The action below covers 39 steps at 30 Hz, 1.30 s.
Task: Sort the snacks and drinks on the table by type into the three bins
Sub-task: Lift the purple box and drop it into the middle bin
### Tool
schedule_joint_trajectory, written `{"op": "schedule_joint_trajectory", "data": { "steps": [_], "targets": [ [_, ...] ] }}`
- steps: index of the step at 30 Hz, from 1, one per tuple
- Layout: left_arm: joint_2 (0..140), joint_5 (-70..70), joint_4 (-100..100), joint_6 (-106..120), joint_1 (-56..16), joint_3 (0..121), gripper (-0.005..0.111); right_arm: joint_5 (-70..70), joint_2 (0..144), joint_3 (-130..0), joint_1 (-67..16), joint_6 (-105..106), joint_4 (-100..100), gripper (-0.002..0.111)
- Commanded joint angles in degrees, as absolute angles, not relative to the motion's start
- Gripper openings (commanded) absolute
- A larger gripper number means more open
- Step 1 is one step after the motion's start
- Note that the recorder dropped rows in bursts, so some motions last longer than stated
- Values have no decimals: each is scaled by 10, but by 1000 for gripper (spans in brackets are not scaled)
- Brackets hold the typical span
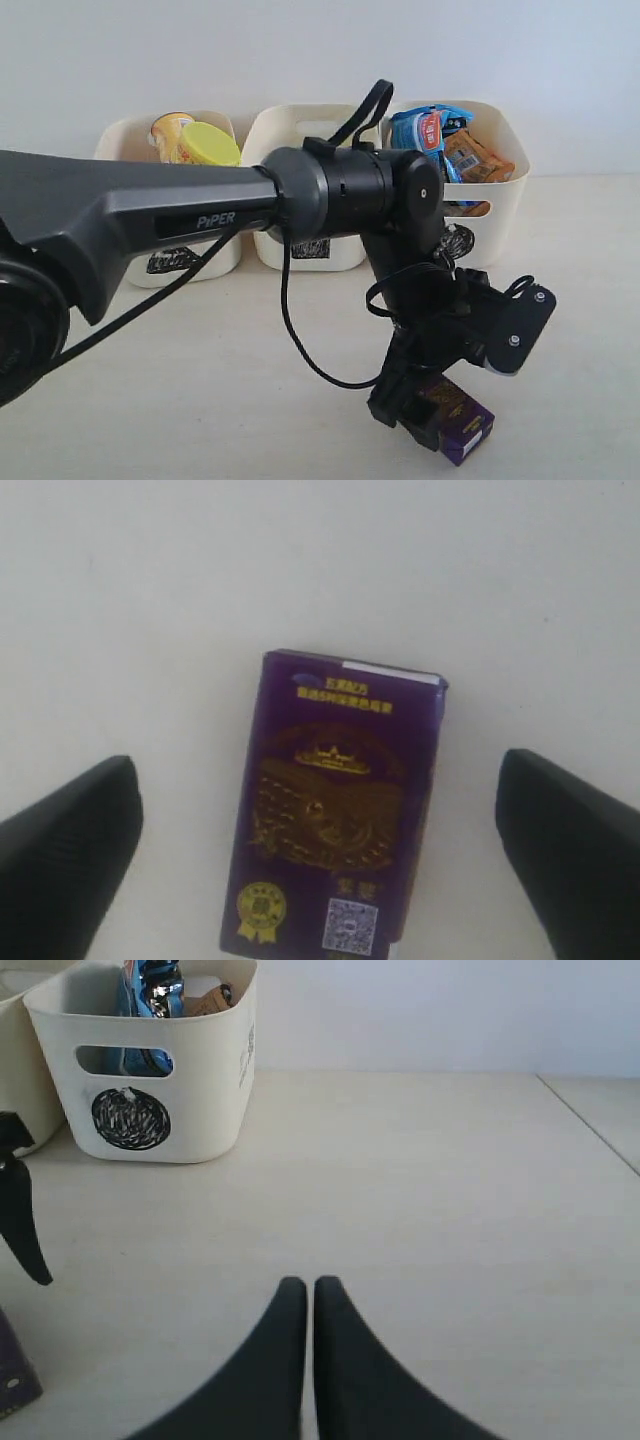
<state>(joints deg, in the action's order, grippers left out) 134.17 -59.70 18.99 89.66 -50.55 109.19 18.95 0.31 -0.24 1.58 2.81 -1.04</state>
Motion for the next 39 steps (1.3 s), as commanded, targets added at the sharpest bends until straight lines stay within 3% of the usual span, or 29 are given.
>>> {"op": "schedule_joint_trajectory", "data": {
  "steps": [1, 5, 7, 9, 10, 11, 12, 25, 39],
  "targets": [
    [1357, -585, 182, 896, -507, 1095, 88, 187, 0, 0, 17, 29, -10, 0],
    [1380, -566, 182, 896, -506, 1095, 88, 187, 0, 0, 17, 27, -10, 0],
    [1381, -561, 182, 896, -506, 1095, 81, 187, 0, 0, 17, 27, -10, 0],
    [1381, -563, 182, 896, -506, 1095, 52, 187, 0, 0, 17, 27, -10, 0],
    [1381, -568, 180, 896, -506, 1095, 24, 187, 0, 0, 17, 27, -10, 0],
    [1381, -571, 176, 896, -506, 1095, 8, 187, 0, 0, 17, 27, -10, 0],
    [1381, -574, 171, 895, -506, 1095, 6, 187, 0, 0, 17, 27, -10, 0],
    [1230, -561, -21, 587, -496, 1099, 4, 187, 0, 0, 17, 25, -10, 0],
    [1185, -262, -50, 312, -370, 1099, 4, 187, 0, 0, 17, 25, -10, 0]
  ]
}}
